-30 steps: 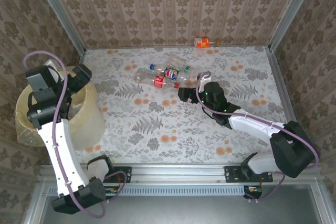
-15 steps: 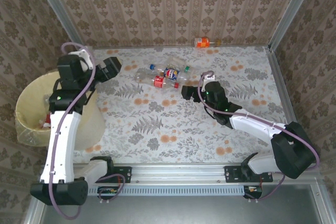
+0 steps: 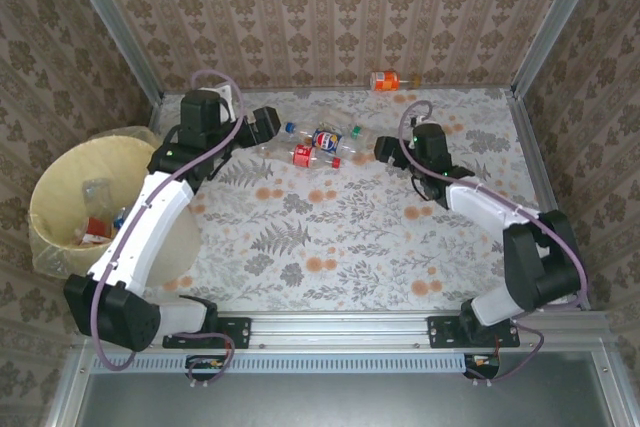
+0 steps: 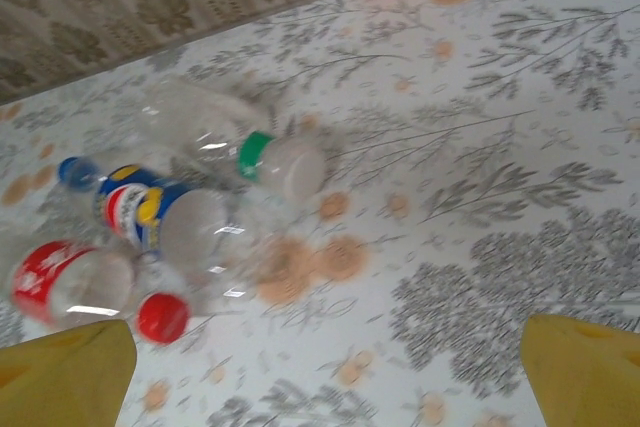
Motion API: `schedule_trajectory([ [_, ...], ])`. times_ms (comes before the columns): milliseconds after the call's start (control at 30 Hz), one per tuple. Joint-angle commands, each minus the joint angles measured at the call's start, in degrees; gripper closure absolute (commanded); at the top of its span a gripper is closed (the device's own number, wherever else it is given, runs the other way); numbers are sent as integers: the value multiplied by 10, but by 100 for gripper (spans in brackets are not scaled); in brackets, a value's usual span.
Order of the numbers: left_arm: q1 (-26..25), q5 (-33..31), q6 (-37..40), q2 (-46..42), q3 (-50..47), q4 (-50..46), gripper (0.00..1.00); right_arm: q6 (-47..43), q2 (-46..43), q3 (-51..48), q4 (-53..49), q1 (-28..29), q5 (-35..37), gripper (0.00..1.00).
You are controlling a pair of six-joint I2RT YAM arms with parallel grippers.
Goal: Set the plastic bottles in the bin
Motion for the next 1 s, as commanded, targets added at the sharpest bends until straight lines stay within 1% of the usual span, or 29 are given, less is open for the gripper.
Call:
schedule_trajectory([
  [0, -2, -14, 18, 4, 7, 21, 0, -55, 48, 57, -39, -25, -38, 0],
  [133, -2, -33, 23, 5, 0, 22, 0, -68, 116, 151, -104, -46, -55, 0],
  [267, -1, -49, 26, 7, -8, 27, 0, -112, 192, 235, -128, -41, -136, 0],
  [333, 0, -53, 29, 9, -10, 26, 0, -141, 234, 290, -165, -41, -144, 0],
  [500, 0, -52, 42, 10, -18, 26, 0, -239, 345, 466, -320, -36, -160, 7],
  [600, 1, -58, 41, 10, -22, 25, 0, -271, 394, 544, -372, -34, -174, 16],
  [700, 3, -50, 42, 12, -20, 20, 0, -310, 439, 611, -423, -28, -195, 19],
  [767, 5, -45, 45, 14, -13, 12, 0, -318, 469, 648, -443, -22, -180, 24],
  [833, 6, -42, 52, 16, -10, 8, 0, -327, 505, 709, -486, -15, -175, 27],
  [967, 7, -37, 61, 20, -11, 13, 0, -347, 576, 836, -574, 2, -166, 28],
])
